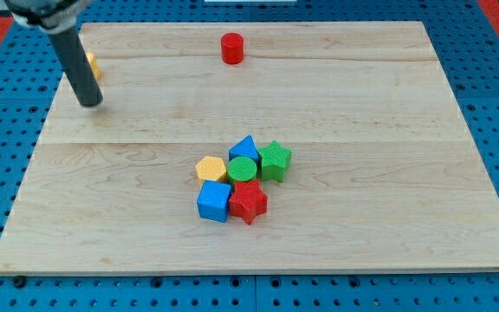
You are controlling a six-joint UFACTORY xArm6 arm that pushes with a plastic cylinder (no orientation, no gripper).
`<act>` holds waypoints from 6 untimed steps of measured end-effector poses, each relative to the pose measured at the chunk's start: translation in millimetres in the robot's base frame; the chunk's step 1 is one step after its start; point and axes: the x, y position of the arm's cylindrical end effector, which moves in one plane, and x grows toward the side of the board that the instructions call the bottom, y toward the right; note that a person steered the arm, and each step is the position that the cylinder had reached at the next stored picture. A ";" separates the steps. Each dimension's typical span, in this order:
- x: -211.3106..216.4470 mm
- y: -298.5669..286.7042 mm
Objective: Move the yellow heart to the top left
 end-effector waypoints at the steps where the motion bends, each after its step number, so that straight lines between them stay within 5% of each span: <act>1: -41.4 -2.8; 4: -40.2 -61.2; 5: -98.8 -67.6; 6: -95.8 -38.2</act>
